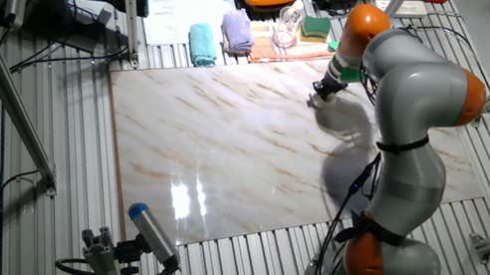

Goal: Clean the tabletop with a sponge

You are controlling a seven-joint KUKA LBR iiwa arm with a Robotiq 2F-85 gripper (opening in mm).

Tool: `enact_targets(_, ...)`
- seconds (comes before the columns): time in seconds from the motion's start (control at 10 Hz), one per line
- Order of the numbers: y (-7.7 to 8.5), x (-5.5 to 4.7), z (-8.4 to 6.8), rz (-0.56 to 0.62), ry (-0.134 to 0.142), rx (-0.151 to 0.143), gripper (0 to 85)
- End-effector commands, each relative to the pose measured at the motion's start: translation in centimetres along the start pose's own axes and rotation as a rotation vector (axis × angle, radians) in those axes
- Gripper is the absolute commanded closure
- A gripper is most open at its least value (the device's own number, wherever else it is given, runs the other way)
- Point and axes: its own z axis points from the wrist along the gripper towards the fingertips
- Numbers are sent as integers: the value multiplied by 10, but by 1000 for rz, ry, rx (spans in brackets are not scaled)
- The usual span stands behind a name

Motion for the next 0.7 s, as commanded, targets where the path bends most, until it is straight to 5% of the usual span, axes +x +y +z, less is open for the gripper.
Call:
enact_targets(0.0,-3,1,0,2,-3,7,850)
enact_targets(0.6,-18,8,1,-1,-12,16,850)
